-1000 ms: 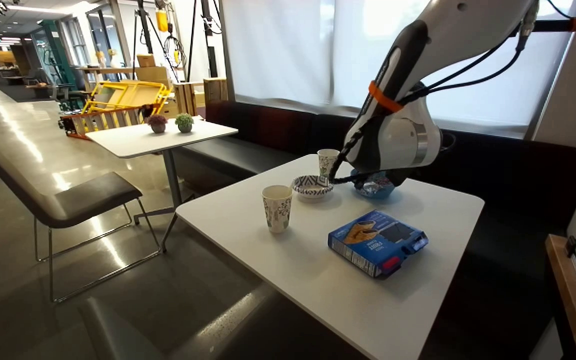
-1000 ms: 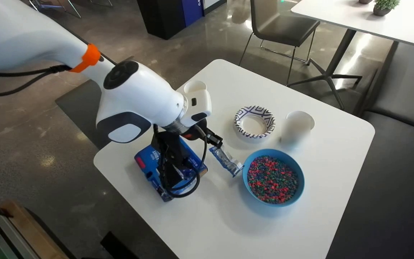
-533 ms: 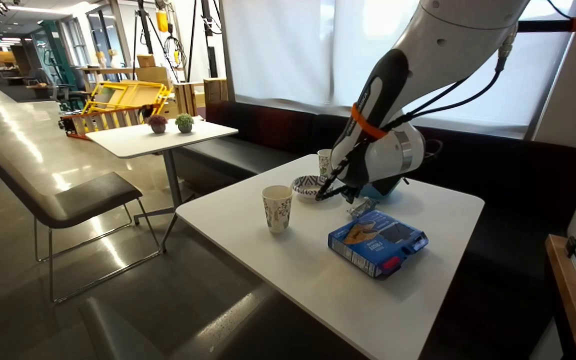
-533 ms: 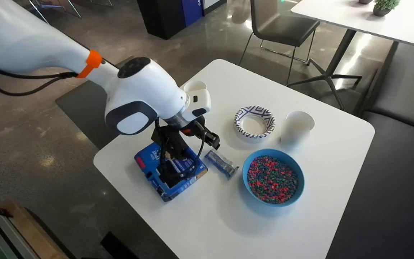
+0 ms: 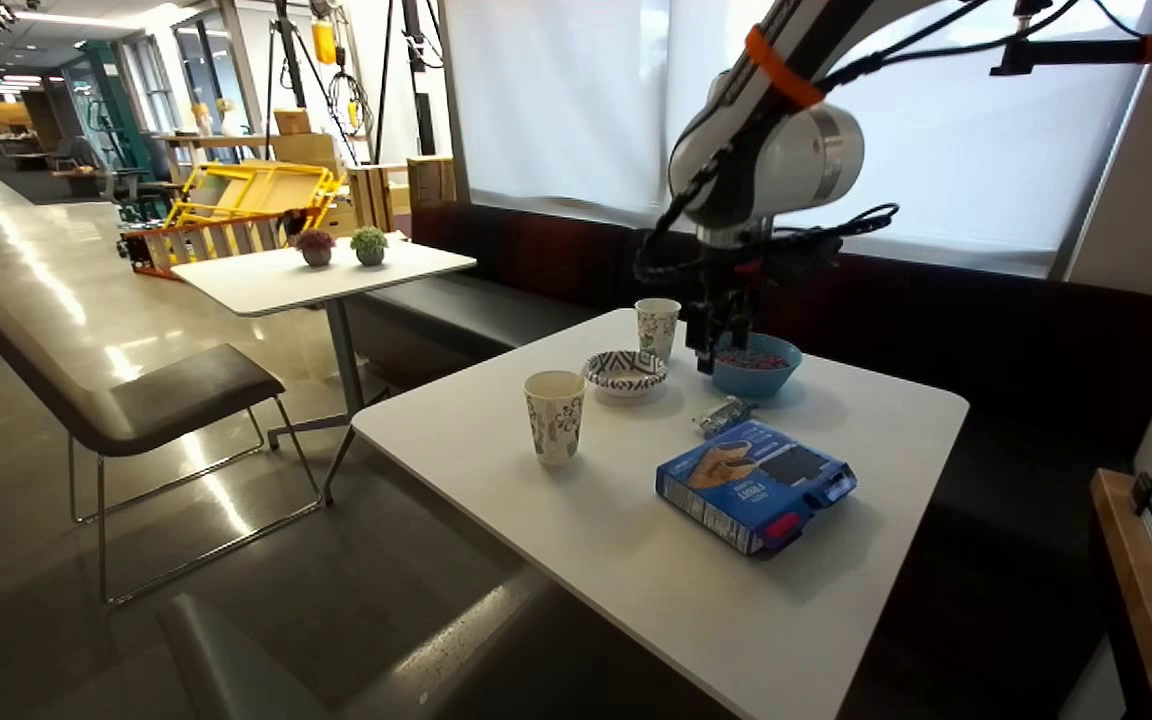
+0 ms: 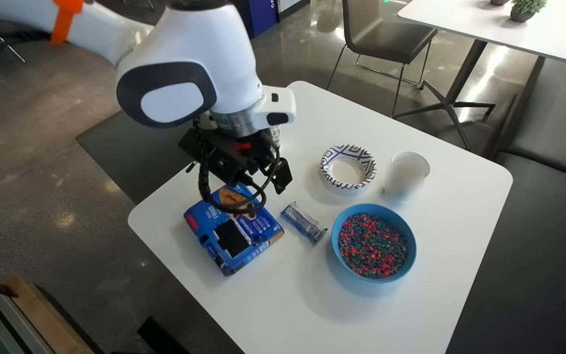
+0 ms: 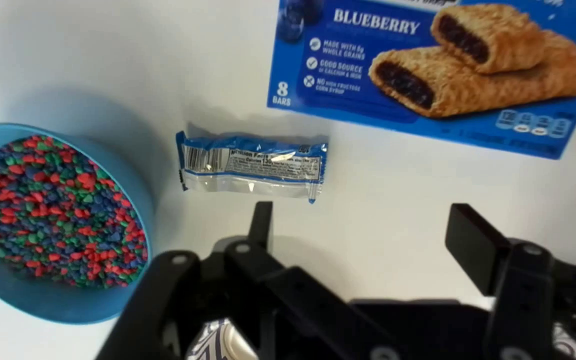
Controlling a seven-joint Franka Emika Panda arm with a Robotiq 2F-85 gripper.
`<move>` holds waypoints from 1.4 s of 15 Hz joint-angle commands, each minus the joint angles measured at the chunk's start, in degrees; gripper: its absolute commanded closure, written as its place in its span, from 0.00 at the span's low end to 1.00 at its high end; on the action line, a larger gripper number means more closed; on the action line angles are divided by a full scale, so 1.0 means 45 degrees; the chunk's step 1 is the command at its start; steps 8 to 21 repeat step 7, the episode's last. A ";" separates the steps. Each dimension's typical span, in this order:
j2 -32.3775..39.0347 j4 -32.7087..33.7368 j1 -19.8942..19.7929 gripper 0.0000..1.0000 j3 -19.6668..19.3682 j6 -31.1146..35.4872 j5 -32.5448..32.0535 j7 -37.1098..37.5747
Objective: Remove a blue packet from the blue box and put it on the table
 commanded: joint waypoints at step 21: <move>-0.3966 0.0175 -0.3855 0.00 0.2700 -0.1213 -0.3763 0.2242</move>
